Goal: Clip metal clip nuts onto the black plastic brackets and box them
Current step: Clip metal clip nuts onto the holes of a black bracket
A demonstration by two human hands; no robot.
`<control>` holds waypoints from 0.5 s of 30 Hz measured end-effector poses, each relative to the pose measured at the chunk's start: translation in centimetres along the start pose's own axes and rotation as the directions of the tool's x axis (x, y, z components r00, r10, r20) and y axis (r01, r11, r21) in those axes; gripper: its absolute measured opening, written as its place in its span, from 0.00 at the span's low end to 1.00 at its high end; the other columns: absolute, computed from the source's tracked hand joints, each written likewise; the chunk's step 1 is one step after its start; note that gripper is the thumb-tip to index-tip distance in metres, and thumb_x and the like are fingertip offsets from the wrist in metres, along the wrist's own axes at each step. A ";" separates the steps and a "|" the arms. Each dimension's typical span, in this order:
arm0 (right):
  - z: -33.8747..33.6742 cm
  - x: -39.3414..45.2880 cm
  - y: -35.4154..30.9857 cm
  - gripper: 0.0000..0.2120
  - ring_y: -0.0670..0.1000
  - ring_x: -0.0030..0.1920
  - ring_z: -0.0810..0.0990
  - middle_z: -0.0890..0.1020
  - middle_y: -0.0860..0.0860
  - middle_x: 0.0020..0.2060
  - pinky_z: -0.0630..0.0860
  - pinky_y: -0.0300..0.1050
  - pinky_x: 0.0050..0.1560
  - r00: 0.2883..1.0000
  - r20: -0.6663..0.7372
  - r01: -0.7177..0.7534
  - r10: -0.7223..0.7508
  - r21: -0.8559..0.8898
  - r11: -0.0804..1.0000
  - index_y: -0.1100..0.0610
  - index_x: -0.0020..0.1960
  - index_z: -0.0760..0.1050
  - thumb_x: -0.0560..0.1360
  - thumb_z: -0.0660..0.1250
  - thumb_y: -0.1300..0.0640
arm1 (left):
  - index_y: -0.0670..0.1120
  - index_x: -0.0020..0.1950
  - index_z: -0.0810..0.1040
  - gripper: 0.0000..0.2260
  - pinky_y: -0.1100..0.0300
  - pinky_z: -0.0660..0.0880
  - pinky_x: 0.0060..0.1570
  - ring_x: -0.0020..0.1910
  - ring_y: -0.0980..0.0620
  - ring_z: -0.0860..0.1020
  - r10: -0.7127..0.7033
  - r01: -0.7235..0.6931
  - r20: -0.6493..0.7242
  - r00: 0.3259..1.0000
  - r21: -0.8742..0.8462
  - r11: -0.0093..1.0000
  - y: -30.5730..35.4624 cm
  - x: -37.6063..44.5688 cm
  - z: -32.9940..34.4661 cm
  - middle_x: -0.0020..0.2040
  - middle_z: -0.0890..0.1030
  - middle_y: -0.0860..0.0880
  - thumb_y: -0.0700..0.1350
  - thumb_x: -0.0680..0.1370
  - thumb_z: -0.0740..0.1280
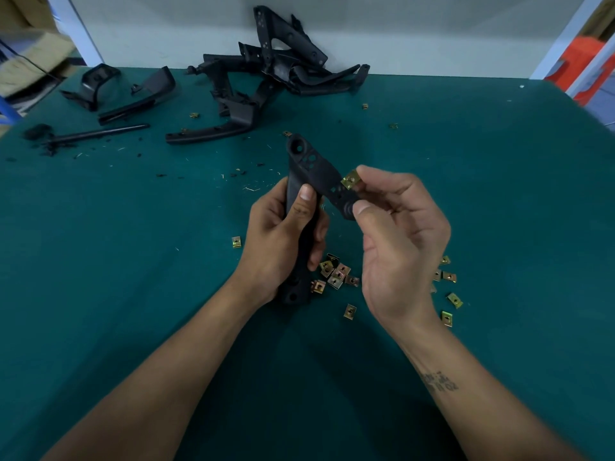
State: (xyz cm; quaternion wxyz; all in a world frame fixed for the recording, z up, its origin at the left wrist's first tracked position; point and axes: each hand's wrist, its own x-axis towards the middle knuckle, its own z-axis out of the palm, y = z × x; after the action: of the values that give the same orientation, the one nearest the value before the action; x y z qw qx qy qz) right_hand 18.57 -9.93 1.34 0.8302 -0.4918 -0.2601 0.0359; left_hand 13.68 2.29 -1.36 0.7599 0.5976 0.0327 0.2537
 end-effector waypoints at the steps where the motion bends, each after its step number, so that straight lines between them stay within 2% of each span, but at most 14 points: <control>1: 0.0 -0.1 0.0 0.11 0.47 0.45 0.82 0.84 0.48 0.44 0.77 0.40 0.48 1.000 0.013 0.013 -0.013 -0.025 1.000 0.59 0.53 0.80 0.72 0.69 0.68 | 0.49 0.47 0.75 0.10 0.59 0.68 0.21 0.20 0.47 0.68 0.005 -0.005 -0.002 1.000 -0.001 1.000 0.0 0.0 0.0 0.32 0.73 0.46 0.51 0.85 0.61; 3: 0.0 -0.2 -0.1 0.12 0.44 0.43 0.82 0.84 0.46 0.43 0.77 0.35 0.45 0.999 0.042 0.026 -0.023 -0.089 0.996 0.62 0.55 0.78 0.73 0.69 0.72 | 0.49 0.47 0.76 0.10 0.59 0.68 0.21 0.20 0.47 0.69 0.014 -0.014 -0.006 1.000 0.002 1.000 0.0 0.0 0.0 0.32 0.74 0.46 0.51 0.85 0.60; 8: 0.0 -0.2 -0.3 0.14 0.46 0.47 0.82 0.83 0.51 0.45 0.78 0.40 0.53 0.998 0.070 0.016 -0.004 -0.183 0.983 0.63 0.57 0.76 0.74 0.73 0.71 | 0.43 0.50 0.74 0.12 0.60 0.68 0.21 0.19 0.46 0.69 0.012 -0.011 -0.036 0.999 0.032 0.999 -0.1 0.0 -0.2 0.30 0.74 0.46 0.51 0.84 0.61; 15: 0.1 -0.1 -0.3 0.14 0.44 0.46 0.83 0.84 0.46 0.43 0.78 0.38 0.53 0.998 0.059 0.017 -0.003 -0.233 0.972 0.62 0.56 0.77 0.74 0.73 0.72 | 0.41 0.50 0.73 0.13 0.60 0.68 0.21 0.20 0.46 0.69 0.019 -0.014 -0.072 0.997 0.060 0.998 -0.2 -0.1 -0.1 0.30 0.75 0.47 0.51 0.84 0.61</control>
State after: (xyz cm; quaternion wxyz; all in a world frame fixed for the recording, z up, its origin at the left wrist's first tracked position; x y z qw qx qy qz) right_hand 18.38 -10.09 1.59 0.7587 -0.5836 -0.2890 0.0153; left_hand 13.65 2.29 -1.59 0.7379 0.6106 0.0630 0.2805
